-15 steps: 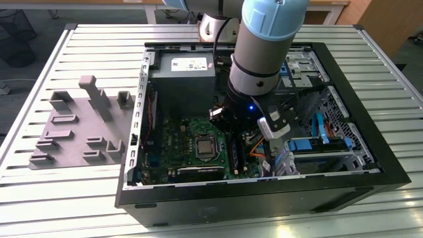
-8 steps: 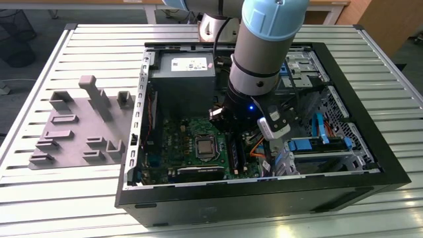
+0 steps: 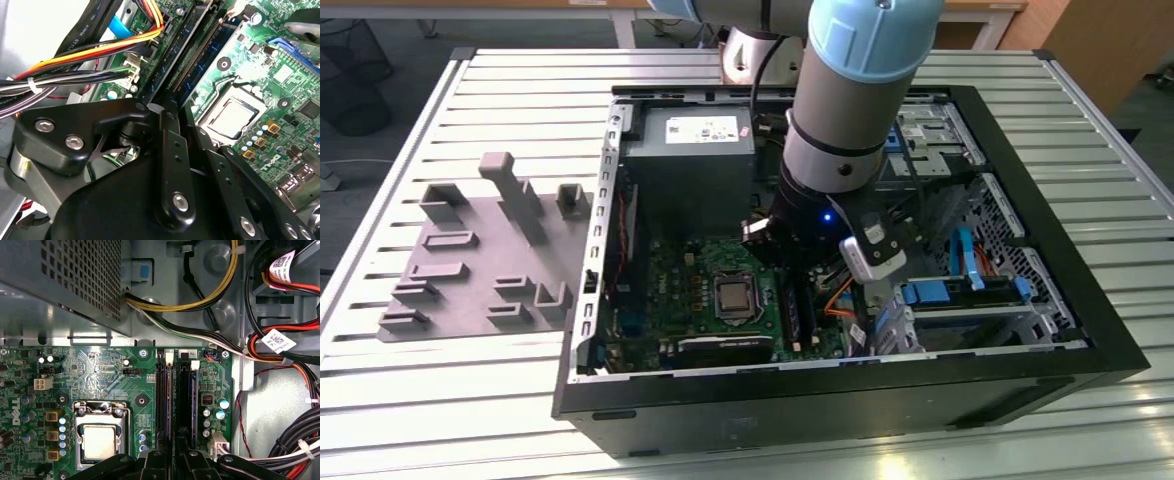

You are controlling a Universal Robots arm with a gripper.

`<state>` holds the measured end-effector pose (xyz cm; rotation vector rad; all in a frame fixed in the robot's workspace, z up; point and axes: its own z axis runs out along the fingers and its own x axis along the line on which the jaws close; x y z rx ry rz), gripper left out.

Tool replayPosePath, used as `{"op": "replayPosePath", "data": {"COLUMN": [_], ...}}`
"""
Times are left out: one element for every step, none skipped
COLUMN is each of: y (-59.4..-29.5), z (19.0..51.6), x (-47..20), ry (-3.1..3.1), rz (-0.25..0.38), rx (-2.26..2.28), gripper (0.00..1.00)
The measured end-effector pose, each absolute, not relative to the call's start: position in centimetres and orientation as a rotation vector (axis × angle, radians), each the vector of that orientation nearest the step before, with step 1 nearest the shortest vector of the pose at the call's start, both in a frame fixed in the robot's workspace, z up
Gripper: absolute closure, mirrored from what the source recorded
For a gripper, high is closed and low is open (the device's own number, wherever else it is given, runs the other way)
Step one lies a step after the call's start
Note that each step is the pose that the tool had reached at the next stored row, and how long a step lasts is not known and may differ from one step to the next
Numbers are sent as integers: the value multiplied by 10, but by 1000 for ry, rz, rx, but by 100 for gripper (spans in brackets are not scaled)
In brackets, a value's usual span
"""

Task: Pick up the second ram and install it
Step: 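Insert the second ram into the second slot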

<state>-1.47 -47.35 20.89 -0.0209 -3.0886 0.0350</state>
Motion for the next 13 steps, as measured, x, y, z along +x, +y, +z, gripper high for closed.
{"op": "replayPosePath", "data": {"y": [-473, -473, -473, -473, -473, -473, -473, -473, -473, -473, -473, -473, -473], "z": [209, 209, 209, 210, 213, 214, 215, 216, 216, 216, 216, 216, 216], "x": [-15, -15, -15, -15, -15, -15, -15, -15, -15, -15, -15, -15, -15], "ry": [-3089, -3089, -3089, -3089, -3089, -3089, -3089, -3089, -3089, -3089, -3089, -3089, -3089], "rz": [35, 35, 35, 35, 35, 35, 35, 35, 34, 34, 35, 35, 35], "rx": [-21, -21, -21, -21, -21, -21, -21, -21, -21, -21, -21, -21, -21], "gripper": [79, 79, 79, 79, 79, 79, 79, 79, 79, 79, 79, 79, 79]}}
